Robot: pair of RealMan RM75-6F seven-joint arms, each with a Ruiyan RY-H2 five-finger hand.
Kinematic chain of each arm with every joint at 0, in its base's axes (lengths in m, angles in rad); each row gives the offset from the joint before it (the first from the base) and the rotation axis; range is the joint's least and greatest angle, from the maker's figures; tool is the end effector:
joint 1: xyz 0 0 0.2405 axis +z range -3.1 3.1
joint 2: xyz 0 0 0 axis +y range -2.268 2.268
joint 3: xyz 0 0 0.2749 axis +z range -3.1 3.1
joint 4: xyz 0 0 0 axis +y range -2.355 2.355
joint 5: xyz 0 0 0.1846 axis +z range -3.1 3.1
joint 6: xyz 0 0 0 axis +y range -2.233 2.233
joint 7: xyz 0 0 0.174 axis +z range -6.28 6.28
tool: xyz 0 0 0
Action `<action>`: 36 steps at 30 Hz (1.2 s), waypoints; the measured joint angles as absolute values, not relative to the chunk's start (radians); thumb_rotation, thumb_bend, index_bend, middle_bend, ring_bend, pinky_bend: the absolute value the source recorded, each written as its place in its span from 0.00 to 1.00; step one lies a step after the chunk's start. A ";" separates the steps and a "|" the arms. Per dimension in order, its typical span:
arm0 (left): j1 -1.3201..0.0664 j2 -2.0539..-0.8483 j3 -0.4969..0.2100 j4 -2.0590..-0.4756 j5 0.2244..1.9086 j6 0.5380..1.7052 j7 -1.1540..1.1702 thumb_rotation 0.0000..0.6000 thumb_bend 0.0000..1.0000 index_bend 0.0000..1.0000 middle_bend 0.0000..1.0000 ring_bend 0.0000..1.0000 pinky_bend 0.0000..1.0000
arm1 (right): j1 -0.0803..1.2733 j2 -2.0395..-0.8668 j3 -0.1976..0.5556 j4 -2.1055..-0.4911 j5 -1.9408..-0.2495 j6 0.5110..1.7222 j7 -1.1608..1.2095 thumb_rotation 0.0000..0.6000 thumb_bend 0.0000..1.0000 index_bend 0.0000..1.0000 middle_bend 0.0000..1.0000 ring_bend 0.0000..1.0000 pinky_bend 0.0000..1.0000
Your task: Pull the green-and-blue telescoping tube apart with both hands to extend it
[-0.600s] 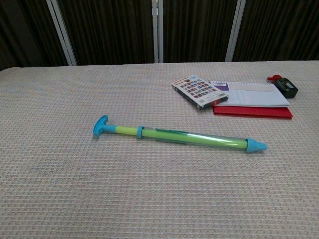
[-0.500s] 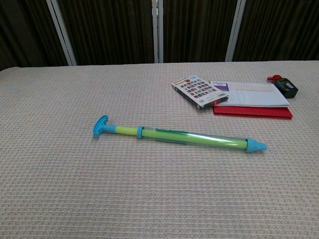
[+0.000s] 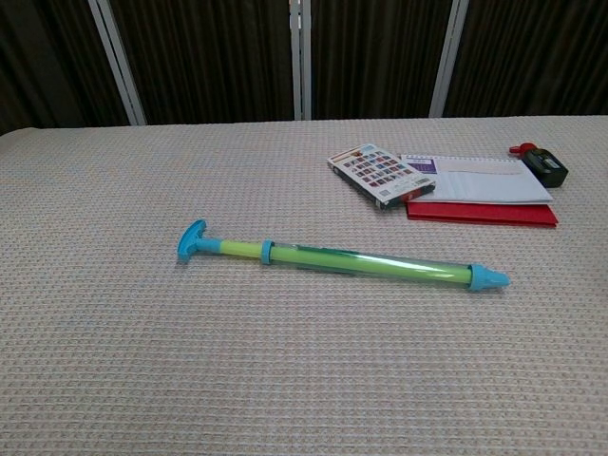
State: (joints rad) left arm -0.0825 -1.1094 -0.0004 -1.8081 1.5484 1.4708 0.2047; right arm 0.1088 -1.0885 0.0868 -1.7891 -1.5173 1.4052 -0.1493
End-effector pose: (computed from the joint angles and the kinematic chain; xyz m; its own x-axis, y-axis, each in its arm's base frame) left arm -0.2795 0.1969 0.1669 0.4195 0.0675 0.9052 0.9069 -0.0734 -0.4148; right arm -0.2785 -0.2205 0.1784 0.4015 -0.0416 0.9149 -0.9142 -0.0776 0.3977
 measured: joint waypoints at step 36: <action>-0.138 -1.171 -0.039 -1.750 1.396 1.367 0.300 1.00 0.00 0.00 0.00 0.00 0.00 | 0.701 -1.559 0.187 -1.571 -0.785 0.931 -0.619 1.00 0.12 0.42 1.00 1.00 1.00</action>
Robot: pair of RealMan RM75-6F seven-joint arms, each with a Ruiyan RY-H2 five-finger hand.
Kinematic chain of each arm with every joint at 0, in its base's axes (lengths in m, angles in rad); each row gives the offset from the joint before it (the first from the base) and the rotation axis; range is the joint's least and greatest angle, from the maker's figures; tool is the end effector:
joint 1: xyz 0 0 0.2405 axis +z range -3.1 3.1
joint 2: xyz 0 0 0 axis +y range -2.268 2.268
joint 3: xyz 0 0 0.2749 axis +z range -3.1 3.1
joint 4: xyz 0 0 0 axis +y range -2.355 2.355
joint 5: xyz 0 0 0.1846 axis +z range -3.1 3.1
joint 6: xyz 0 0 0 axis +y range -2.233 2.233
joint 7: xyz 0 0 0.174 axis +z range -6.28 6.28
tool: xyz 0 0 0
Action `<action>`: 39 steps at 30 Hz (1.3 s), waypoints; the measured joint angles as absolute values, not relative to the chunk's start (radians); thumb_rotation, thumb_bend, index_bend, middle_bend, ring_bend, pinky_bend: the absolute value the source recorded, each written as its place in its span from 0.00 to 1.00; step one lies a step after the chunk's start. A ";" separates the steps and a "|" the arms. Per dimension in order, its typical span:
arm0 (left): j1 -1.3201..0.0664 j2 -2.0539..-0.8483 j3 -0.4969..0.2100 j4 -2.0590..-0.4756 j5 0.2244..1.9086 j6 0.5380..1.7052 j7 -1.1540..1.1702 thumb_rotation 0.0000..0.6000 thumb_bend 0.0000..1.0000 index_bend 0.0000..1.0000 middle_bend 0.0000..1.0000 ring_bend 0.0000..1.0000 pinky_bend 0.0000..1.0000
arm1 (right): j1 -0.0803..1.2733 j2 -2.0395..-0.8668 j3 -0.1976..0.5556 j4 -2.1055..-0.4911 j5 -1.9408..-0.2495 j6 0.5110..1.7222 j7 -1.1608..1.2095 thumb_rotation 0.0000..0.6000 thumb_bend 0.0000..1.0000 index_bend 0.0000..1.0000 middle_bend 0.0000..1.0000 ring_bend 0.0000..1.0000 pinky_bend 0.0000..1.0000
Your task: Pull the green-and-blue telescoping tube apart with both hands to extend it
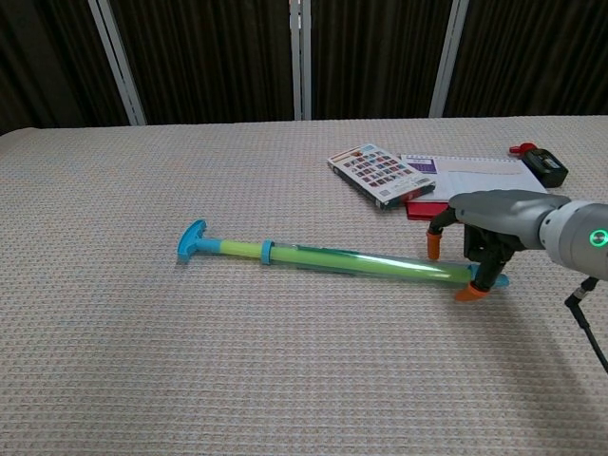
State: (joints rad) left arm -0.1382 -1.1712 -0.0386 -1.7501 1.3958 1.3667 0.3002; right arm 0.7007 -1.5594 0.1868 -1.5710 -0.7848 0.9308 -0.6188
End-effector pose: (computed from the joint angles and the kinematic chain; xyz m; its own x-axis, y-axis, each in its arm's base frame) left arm -0.3003 0.2197 0.1455 0.4828 0.1395 0.8645 0.8736 -0.0088 -0.4865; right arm -0.1908 -0.3578 -0.0204 0.4565 -0.4257 0.7813 -0.8897 -0.2113 0.4048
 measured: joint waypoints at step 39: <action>-0.405 -1.350 -0.146 -1.518 1.411 1.121 0.198 1.00 0.26 0.36 0.88 0.83 1.00 | 0.727 -1.566 0.163 -1.610 -0.766 0.998 -0.608 1.00 0.37 0.66 1.00 1.00 1.00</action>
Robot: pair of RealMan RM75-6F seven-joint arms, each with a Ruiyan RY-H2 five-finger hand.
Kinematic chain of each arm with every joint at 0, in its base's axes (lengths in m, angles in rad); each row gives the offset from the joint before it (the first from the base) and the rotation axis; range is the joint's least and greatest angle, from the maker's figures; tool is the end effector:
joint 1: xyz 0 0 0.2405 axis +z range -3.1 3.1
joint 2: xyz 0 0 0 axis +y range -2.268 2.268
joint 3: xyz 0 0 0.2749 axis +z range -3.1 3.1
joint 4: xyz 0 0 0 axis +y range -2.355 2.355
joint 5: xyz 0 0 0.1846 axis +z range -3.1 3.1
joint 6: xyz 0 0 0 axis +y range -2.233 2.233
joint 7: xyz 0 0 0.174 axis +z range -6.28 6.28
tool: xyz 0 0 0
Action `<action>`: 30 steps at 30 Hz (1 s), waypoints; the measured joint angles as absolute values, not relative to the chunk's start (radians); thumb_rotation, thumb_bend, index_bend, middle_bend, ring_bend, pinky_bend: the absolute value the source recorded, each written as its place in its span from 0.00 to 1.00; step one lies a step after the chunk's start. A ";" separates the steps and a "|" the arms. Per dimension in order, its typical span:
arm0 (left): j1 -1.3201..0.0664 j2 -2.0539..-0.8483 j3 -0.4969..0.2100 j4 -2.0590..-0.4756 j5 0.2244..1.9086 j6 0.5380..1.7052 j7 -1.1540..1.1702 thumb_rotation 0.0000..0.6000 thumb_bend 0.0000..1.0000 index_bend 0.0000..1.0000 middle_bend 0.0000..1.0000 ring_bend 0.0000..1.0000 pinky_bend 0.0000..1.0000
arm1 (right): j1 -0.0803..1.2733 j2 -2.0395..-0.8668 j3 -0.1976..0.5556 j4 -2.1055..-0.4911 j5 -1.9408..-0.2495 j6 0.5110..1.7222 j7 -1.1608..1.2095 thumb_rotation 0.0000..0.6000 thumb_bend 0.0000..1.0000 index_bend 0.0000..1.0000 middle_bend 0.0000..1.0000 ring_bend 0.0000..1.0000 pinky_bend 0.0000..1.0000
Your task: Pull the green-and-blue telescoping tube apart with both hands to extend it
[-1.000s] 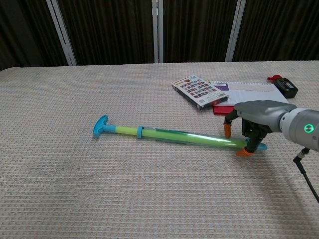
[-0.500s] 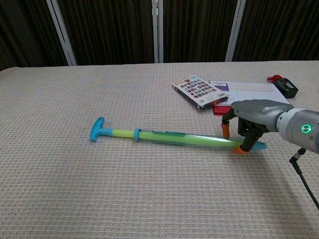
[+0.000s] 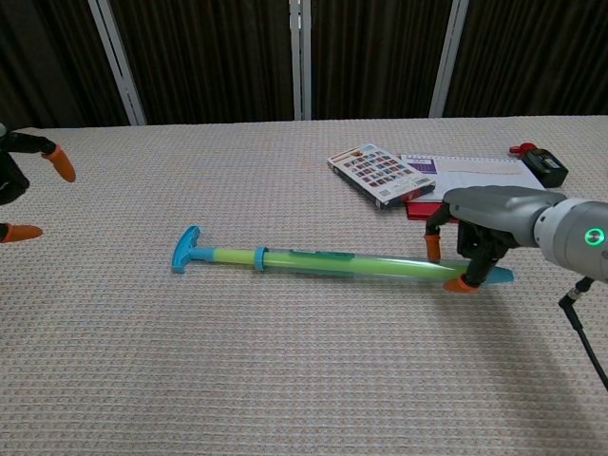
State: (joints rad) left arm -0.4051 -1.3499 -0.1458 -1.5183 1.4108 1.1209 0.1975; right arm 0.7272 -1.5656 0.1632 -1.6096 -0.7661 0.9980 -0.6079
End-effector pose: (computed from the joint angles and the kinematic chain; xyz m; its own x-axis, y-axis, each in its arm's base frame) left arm -0.2530 0.3159 0.0815 0.4680 0.1478 0.8713 0.8685 -0.2589 -0.4226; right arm -0.1799 -0.3555 -0.0201 0.4369 -0.4117 0.7998 -0.8995 -0.2050 0.3859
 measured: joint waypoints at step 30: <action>-0.660 -1.684 -0.161 -1.232 1.352 0.875 0.079 1.00 0.36 0.40 0.88 0.83 1.00 | 0.771 -1.565 0.163 -1.644 -0.686 1.002 -0.594 1.00 0.40 0.66 1.00 1.00 1.00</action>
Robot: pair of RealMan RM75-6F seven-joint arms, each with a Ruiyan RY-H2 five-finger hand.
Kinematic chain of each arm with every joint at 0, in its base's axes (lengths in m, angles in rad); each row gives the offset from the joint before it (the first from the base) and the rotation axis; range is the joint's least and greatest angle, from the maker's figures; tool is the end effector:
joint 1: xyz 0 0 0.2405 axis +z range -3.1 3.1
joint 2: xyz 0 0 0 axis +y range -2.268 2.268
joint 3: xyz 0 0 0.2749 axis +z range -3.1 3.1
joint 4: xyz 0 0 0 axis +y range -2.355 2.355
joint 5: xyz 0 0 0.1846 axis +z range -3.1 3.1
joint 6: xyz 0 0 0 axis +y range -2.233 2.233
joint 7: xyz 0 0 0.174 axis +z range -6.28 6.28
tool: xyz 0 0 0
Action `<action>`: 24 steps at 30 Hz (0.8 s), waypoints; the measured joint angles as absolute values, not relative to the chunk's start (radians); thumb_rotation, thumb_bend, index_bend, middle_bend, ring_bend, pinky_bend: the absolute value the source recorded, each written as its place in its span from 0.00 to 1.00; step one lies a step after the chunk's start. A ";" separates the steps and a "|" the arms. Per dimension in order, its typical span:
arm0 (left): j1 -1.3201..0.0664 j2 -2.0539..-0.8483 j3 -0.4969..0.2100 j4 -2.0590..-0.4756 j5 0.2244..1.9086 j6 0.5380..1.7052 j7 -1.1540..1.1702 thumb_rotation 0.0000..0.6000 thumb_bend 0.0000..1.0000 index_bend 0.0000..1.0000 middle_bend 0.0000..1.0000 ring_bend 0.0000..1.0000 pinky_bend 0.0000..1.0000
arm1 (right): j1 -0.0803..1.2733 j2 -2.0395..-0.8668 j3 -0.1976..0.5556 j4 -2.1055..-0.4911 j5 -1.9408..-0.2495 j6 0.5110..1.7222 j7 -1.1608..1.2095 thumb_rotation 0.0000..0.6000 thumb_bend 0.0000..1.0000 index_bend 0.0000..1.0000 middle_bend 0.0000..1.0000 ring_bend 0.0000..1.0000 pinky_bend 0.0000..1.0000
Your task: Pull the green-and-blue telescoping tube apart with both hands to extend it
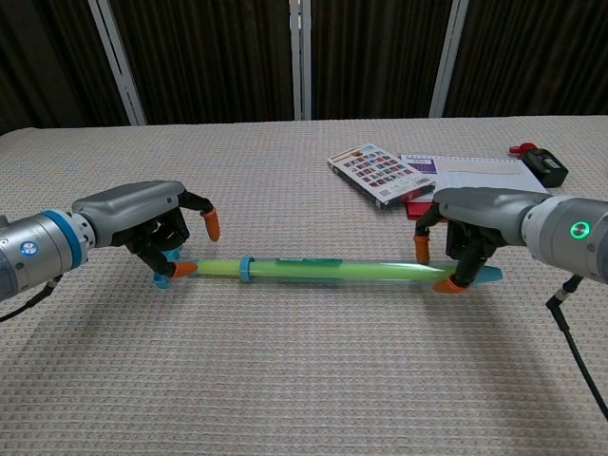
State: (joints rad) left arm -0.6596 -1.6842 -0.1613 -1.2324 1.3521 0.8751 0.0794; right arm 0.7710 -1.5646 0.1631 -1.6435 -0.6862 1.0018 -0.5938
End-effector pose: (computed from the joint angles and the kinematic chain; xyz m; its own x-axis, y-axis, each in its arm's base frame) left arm -0.1871 0.3628 -0.0485 0.3940 0.3441 0.8522 0.8831 -0.3986 -0.2474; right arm -0.1688 -0.3565 -0.0242 0.3870 -0.4510 0.8043 -0.9221 -0.1825 0.3413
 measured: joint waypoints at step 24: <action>-0.674 -1.736 -0.134 -1.159 1.300 0.853 0.071 1.00 0.45 0.64 0.88 0.83 1.00 | 0.780 -1.559 0.154 -1.650 -0.684 1.017 -0.579 1.00 0.41 0.67 1.00 1.00 1.00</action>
